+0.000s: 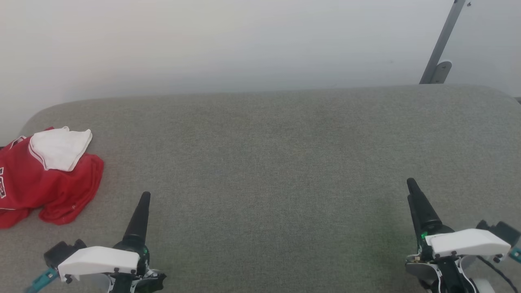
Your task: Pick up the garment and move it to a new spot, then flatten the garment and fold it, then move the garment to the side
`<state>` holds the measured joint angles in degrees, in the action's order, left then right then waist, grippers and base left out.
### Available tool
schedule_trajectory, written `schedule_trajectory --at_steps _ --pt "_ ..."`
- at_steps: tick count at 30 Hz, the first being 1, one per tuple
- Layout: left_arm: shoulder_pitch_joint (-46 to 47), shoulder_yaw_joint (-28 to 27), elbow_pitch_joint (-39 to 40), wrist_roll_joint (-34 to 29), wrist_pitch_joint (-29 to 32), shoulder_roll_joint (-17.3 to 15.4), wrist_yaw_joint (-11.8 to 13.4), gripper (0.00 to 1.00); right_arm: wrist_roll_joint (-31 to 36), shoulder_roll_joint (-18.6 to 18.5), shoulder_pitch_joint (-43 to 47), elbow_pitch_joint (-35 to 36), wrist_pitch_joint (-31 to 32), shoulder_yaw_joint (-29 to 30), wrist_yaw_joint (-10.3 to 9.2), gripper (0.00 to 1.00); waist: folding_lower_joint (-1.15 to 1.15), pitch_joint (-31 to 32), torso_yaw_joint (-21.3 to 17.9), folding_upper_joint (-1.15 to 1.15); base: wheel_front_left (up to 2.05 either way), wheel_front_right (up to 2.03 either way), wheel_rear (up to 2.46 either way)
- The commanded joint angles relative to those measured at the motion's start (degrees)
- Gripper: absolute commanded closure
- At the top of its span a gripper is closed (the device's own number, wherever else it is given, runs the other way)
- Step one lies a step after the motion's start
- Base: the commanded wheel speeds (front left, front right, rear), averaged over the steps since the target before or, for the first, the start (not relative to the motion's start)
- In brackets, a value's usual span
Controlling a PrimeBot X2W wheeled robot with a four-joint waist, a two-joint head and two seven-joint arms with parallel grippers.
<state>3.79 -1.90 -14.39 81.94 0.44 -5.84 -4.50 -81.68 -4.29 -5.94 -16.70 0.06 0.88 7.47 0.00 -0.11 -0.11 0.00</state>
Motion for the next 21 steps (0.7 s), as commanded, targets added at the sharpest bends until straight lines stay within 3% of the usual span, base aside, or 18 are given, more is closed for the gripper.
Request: schedule_trajectory --at_steps 1,15,21 --pt "1.7 0.7 0.7 -2.6 -0.8 -1.1 0.5 0.0 2.9 -0.6 -1.9 0.5 -0.8 -0.4 0.02 0.0 0.0 0.0 0.0 0.0 0.0 0.0 0.0" --pt "2.2 3.5 0.1 -19.4 -4.1 -4.9 4.2 0.0 24.2 -1.9 -3.9 -2.8 -3.8 -1.8 0.02 0.0 0.0 0.1 0.0 0.0 0.0 0.0 0.0" --pt "2.0 3.3 0.1 -24.5 -5.1 -5.9 4.3 0.0 30.2 -2.2 -4.7 -4.0 -4.5 -2.2 0.02 0.0 0.0 0.2 0.0 0.0 0.0 0.0 0.0"
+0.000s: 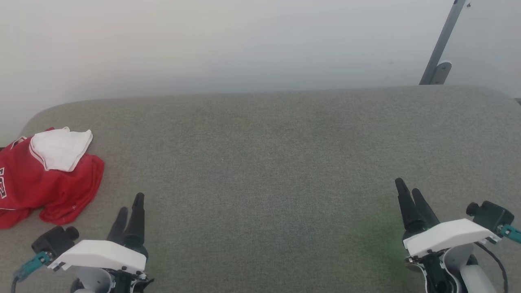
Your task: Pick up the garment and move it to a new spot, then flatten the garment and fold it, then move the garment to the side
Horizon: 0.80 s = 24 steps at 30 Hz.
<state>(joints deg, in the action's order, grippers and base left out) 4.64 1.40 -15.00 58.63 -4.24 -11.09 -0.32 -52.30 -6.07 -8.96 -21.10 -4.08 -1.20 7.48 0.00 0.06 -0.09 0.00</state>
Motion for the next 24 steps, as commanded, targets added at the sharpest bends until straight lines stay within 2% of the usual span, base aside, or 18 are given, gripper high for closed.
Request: schedule_trajectory --at_steps 1,24 --pt "1.0 -0.2 0.8 -1.9 -0.6 -0.6 0.3 0.0 1.7 -0.4 -1.7 0.2 -0.5 -0.1 0.01 0.0 0.0 0.0 0.0 0.0 0.0 0.0 0.0" --pt "-0.8 -2.6 1.8 -17.2 -4.5 -1.5 -0.8 0.0 18.2 -1.0 -2.6 -1.1 -4.2 -0.1 0.01 0.0 0.0 0.0 0.0 0.0 0.0 0.0 0.0"
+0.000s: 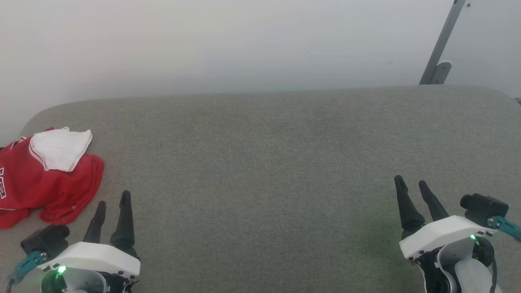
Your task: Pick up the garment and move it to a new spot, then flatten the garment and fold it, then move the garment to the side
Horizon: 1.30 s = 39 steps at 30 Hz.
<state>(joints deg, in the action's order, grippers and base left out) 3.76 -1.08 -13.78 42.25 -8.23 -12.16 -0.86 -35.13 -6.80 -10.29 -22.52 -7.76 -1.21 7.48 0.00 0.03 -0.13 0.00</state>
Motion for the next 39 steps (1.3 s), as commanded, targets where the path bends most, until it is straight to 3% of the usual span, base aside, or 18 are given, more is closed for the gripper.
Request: schedule_trajectory --at_steps 1,39 --pt "0.1 -0.2 0.7 -1.4 -0.6 -0.4 -0.3 0.0 1.6 -0.2 -1.3 0.2 -0.6 -0.1 0.01 0.0 0.0 0.0 0.0 0.0 0.0 0.0 0.0" --pt "-1.2 -1.5 1.2 -19.0 -5.3 -1.4 -0.6 0.0 20.4 -1.3 -2.9 -1.1 -5.3 -1.5 0.02 0.0 0.0 0.2 -0.3 0.0 0.0 0.0 0.0"
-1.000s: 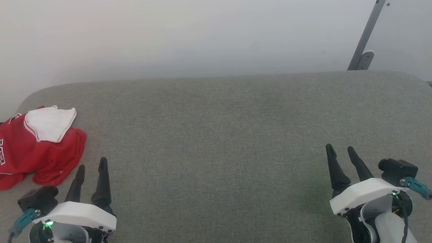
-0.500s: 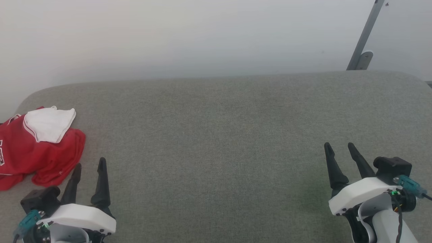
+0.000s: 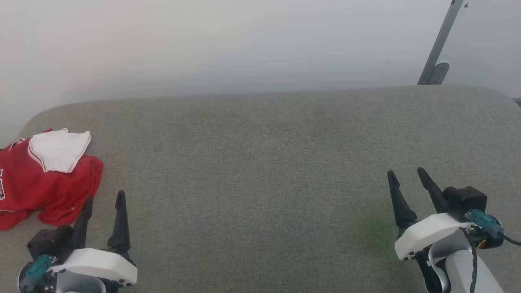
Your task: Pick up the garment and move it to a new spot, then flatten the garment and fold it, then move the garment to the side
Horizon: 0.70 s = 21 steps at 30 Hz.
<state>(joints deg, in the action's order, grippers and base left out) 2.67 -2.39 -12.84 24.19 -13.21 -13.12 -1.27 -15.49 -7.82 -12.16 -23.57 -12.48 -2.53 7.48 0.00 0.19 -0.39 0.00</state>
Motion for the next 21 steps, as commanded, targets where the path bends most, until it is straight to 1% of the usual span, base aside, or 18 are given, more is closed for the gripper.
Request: schedule_trajectory --at_steps 1,14,21 --pt "-0.2 -0.3 0.3 -1.4 -0.4 -0.4 -0.2 0.0 1.2 -0.3 -1.0 0.0 -0.7 -0.2 0.02 0.0 0.0 0.0 0.0 0.0 0.0 0.0 0.0" --pt "-0.5 -1.0 0.0 -6.5 -1.9 -0.5 -0.6 0.0 6.9 -0.6 -1.4 -0.5 -2.1 -0.8 0.01 0.0 0.0 0.1 -0.1 0.0 0.0 0.0 0.0" --pt "-0.6 -1.4 0.0 -6.6 -2.0 -0.1 -1.0 0.0 7.4 -0.6 -1.5 -0.5 -2.3 -0.7 0.01 0.0 0.0 0.1 -0.1 0.0 0.0 0.0 0.0"
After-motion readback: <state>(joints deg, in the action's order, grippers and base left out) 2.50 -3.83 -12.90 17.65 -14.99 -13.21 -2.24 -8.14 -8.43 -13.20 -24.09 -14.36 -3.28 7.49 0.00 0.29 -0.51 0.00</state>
